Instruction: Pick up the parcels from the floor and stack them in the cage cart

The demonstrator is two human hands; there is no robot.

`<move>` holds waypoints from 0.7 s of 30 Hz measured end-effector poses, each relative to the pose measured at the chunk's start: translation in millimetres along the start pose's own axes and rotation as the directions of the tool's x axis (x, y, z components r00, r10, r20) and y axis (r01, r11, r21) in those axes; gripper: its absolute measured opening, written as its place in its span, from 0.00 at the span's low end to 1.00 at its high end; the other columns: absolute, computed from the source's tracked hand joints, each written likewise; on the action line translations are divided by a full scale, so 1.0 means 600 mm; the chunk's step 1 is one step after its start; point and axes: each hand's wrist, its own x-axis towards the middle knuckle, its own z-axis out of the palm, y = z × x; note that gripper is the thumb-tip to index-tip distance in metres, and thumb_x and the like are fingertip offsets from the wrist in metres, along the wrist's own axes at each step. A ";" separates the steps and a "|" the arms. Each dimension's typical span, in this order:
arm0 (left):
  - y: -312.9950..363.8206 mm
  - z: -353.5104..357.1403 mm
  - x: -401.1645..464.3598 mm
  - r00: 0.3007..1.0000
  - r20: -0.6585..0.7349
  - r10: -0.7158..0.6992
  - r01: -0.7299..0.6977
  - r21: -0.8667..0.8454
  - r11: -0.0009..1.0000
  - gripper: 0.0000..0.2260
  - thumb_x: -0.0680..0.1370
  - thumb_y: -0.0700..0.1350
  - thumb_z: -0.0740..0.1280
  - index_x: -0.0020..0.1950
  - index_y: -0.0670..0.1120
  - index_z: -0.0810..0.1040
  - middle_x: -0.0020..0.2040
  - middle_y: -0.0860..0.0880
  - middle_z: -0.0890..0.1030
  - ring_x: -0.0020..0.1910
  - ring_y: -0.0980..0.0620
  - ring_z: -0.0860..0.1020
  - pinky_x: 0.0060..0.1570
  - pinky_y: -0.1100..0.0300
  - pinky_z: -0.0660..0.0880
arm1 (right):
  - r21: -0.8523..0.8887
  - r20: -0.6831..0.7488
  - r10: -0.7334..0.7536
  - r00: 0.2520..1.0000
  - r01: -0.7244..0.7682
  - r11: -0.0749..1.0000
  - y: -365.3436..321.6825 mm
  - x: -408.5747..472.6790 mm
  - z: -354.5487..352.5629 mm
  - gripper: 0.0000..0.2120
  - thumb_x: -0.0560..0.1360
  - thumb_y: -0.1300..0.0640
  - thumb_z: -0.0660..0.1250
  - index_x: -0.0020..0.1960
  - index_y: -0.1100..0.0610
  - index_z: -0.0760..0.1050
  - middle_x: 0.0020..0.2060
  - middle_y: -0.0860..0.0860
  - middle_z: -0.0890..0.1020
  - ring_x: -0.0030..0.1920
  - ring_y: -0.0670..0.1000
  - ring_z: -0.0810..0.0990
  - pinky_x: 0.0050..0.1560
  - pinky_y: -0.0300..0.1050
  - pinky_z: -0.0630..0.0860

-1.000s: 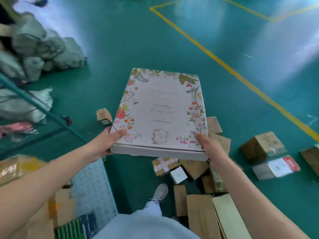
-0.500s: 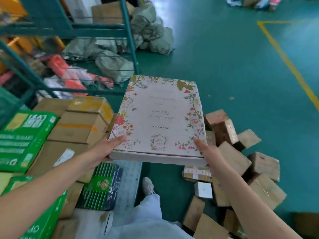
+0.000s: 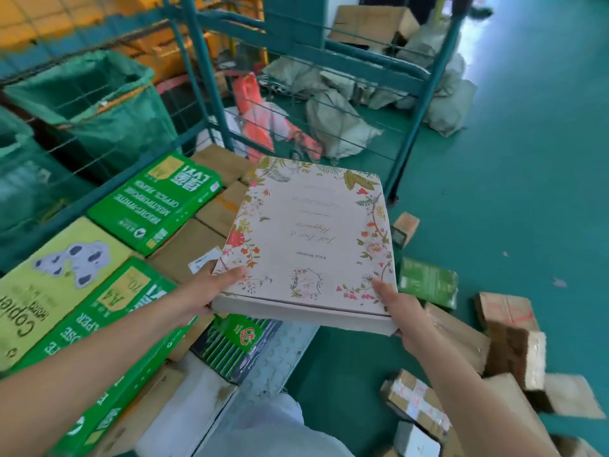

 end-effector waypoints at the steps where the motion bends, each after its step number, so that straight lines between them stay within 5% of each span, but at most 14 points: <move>1: 0.000 -0.022 0.009 1.000 -0.022 -0.012 0.011 -0.033 0.999 0.44 0.74 0.60 0.73 0.83 0.49 0.53 0.65 0.49 0.75 0.56 0.47 0.78 0.52 0.49 0.80 | -0.029 0.016 0.006 1.000 -0.006 1.000 -0.019 0.018 0.025 0.21 0.77 0.40 0.71 0.54 0.58 0.82 0.45 0.51 0.88 0.43 0.53 0.84 0.38 0.44 0.75; 5: -0.001 -0.089 0.040 0.995 -0.092 -0.046 0.036 -0.106 0.994 0.29 0.74 0.60 0.72 0.69 0.51 0.64 0.55 0.54 0.78 0.52 0.51 0.79 0.56 0.47 0.80 | -0.119 0.077 -0.004 0.997 0.013 0.993 -0.090 0.073 0.105 0.22 0.77 0.39 0.71 0.53 0.59 0.83 0.44 0.51 0.87 0.42 0.53 0.83 0.38 0.44 0.75; 7: -0.003 -0.120 0.050 0.992 -0.121 -0.045 0.028 -0.137 0.990 0.36 0.72 0.62 0.74 0.73 0.50 0.65 0.60 0.55 0.77 0.52 0.52 0.79 0.50 0.51 0.80 | -0.163 0.103 -0.014 0.995 0.030 0.986 -0.123 0.091 0.141 0.21 0.78 0.40 0.71 0.52 0.59 0.82 0.42 0.51 0.87 0.39 0.52 0.82 0.36 0.43 0.74; 10: -0.013 -0.175 0.067 0.980 -0.180 -0.082 0.045 -0.205 0.978 0.52 0.58 0.71 0.79 0.74 0.50 0.66 0.63 0.51 0.79 0.55 0.46 0.81 0.56 0.46 0.81 | -0.231 0.160 -0.029 0.987 0.066 0.971 -0.171 0.122 0.205 0.21 0.78 0.39 0.70 0.51 0.58 0.81 0.40 0.51 0.85 0.39 0.52 0.82 0.37 0.44 0.73; 14: -0.017 -0.209 0.071 0.961 -0.249 -0.123 0.054 -0.269 0.962 0.33 0.74 0.61 0.74 0.73 0.52 0.65 0.57 0.54 0.78 0.54 0.46 0.80 0.58 0.45 0.80 | -0.302 0.221 -0.009 0.975 0.077 0.950 -0.209 0.150 0.269 0.22 0.77 0.37 0.70 0.56 0.56 0.81 0.46 0.51 0.85 0.45 0.53 0.81 0.41 0.48 0.74; 18: -0.027 -0.244 0.076 0.931 -0.308 -0.194 0.082 -0.342 0.936 0.42 0.71 0.64 0.73 0.80 0.52 0.60 0.67 0.50 0.75 0.58 0.45 0.78 0.58 0.44 0.80 | -0.345 0.308 0.007 0.951 0.105 0.933 -0.254 0.188 0.332 0.21 0.77 0.37 0.70 0.59 0.52 0.81 0.52 0.51 0.86 0.54 0.57 0.83 0.58 0.56 0.78; 21: -0.033 -0.250 0.077 0.910 -0.337 -0.241 0.093 -0.402 0.911 0.43 0.72 0.66 0.72 0.81 0.53 0.59 0.70 0.50 0.74 0.60 0.45 0.78 0.60 0.44 0.79 | -0.365 0.360 0.028 0.932 0.113 0.924 -0.282 0.217 0.366 0.20 0.77 0.38 0.70 0.61 0.52 0.79 0.55 0.52 0.85 0.56 0.57 0.82 0.59 0.55 0.79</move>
